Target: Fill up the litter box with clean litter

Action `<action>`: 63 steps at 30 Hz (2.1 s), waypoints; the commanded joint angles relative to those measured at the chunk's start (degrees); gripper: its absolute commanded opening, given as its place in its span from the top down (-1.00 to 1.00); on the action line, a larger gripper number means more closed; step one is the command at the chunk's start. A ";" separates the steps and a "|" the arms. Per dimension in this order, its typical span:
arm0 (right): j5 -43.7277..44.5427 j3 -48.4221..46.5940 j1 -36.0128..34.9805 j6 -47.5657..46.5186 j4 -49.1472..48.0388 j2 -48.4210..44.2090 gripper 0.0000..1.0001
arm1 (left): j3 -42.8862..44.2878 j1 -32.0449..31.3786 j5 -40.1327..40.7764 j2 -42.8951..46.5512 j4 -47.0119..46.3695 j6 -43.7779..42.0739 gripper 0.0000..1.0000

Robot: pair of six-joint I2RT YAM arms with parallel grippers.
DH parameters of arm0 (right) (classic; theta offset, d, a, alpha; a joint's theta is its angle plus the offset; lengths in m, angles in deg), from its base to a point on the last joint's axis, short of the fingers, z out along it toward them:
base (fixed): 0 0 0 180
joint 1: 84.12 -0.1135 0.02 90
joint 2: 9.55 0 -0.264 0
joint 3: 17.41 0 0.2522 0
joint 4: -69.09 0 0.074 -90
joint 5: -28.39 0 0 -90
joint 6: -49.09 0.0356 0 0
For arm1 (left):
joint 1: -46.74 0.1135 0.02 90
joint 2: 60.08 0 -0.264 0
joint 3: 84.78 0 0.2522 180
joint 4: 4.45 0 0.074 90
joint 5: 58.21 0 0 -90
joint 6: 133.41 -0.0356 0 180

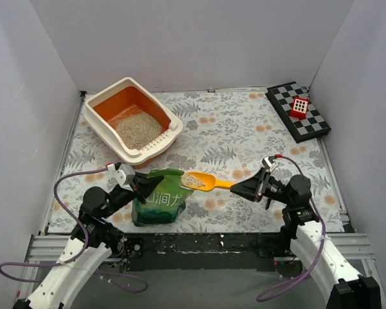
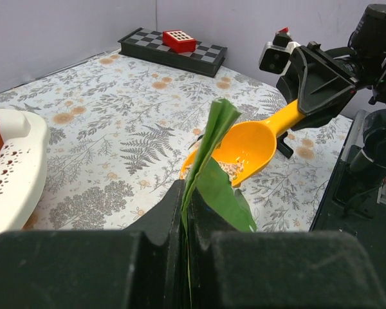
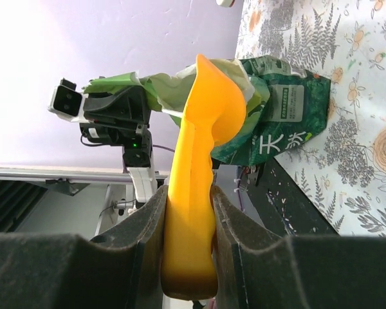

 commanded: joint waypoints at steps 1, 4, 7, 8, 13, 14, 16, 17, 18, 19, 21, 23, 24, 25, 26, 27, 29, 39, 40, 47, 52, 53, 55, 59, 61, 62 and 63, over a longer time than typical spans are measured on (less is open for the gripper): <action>1.59 -8.13 0.29 -3.33 2.99 2.06 0.97 | 0.51 0.19 3.46 0.97 -1.53 -0.34 1.00; 2.02 -10.86 0.29 -3.95 3.01 4.78 0.97 | 0.68 0.19 4.87 1.15 -0.74 -0.34 1.00; 3.08 -14.37 0.29 -4.04 2.12 8.21 0.97 | 0.68 0.19 5.04 1.50 -0.74 -0.51 1.00; 2.91 -15.69 0.29 -4.30 1.95 9.53 0.97 | 0.68 0.19 5.13 1.50 -0.82 -0.51 1.00; 4.05 -23.86 0.20 -7.02 1.86 18.66 0.97 | 0.68 0.19 3.90 1.32 -0.91 -0.69 1.00; 4.40 -25.01 0.03 -7.03 0.64 21.03 0.97 | 0.68 0.19 3.81 1.32 -0.82 -0.78 1.00; 5.36 -26.94 -0.50 -5.98 -3.05 25.51 0.97 | 0.77 0.19 3.55 1.50 -0.82 -0.69 1.00; 5.89 -28.52 -0.85 -5.88 -4.37 27.97 0.97 | 0.77 0.19 3.38 1.59 -0.91 -0.78 1.00; 6.24 -30.28 -1.29 -6.49 -4.91 31.04 0.97 | 0.68 0.19 3.37 1.67 -1.00 -0.69 1.00; 6.33 -32.56 -1.81 -7.28 -5.26 34.12 0.97 | 0.68 0.19 3.29 1.76 -1.00 -0.69 1.00; 6.42 -38.09 -2.96 -8.17 -5.87 40.10 0.97 | 0.68 0.19 3.02 1.94 -1.17 -0.69 1.00; 6.95 -43.28 -4.54 -8.69 -7.11 46.42 0.97 | 0.68 0.19 2.85 2.11 -1.17 -0.60 1.00; 7.47 -46.43 -5.41 -9.04 -6.93 49.15 0.97 | 0.68 0.10 2.85 2.29 -1.17 -0.60 1.00; 7.74 -49.08 -6.12 -9.48 -6.93 52.31 0.97 | 0.68 0.19 2.93 2.38 -1.17 -0.77 1.00; 8.09 -52.23 -7.26 -9.57 -6.85 55.21 0.97 | 0.68 0.19 3.11 2.38 -1.09 -0.78 1.00; 8.35 -55.49 -8.05 -9.84 -6.58 58.46 0.97 | 0.68 0.19 3.11 2.46 -0.91 -0.86 1.00; 8.88 -61.20 -9.55 -10.01 -6.06 64.44 0.97 | 0.68 0.19 3.37 2.64 -0.74 -0.95 1.00; 16.61 -96.43 -16.40 -27.47 21.14 88.89 0.97 | 1.12 0.19 4.52 2.38 -0.56 -0.69 1.00; 19.31 -101.26 -16.93 -30.46 26.15 90.91 0.97 | 1.04 0.19 4.43 2.38 -0.56 -0.69 1.00; 31.97 -123.97 -20.88 -53.22 49.47 99.89 0.97 | 0.51 0.19 4.34 2.29 -0.82 -0.51 1.00; 43.58 -117.60 -26.07 -70.45 49.50 94.81 0.97 | 0.51 0.19 4.16 1.94 -0.82 -0.51 1.00; 45.86 -115.48 -26.95 -72.83 48.19 93.31 0.97 | 0.51 0.19 4.17 1.85 -0.74 -0.51 1.00; 47.81 -112.13 -28.45 -76.53 46.25 91.29 0.97 | 0.51 0.19 4.25 1.68 -0.74 -0.60 1.00; 48.52 -107.65 -28.80 -78.22 41.77 87.68 0.97 | 0.68 0.19 4.17 1.06 -0.65 -0.60 1.00; 48.08 -106.41 -28.80 -77.78 39.75 85.75 0.97 | 0.68 0.19 4.16 0.88 -0.65 -0.51 1.00; 47.82 -106.06 -28.80 -77.52 39.13 84.96 0.97 | 0.77 0.19 4.25 0.80 -0.47 -0.43 1.00; 47.73 -105.53 -28.80 -77.25 38.51 83.99 0.97 | 0.86 0.19 4.08 0.71 -0.56 -0.43 1.00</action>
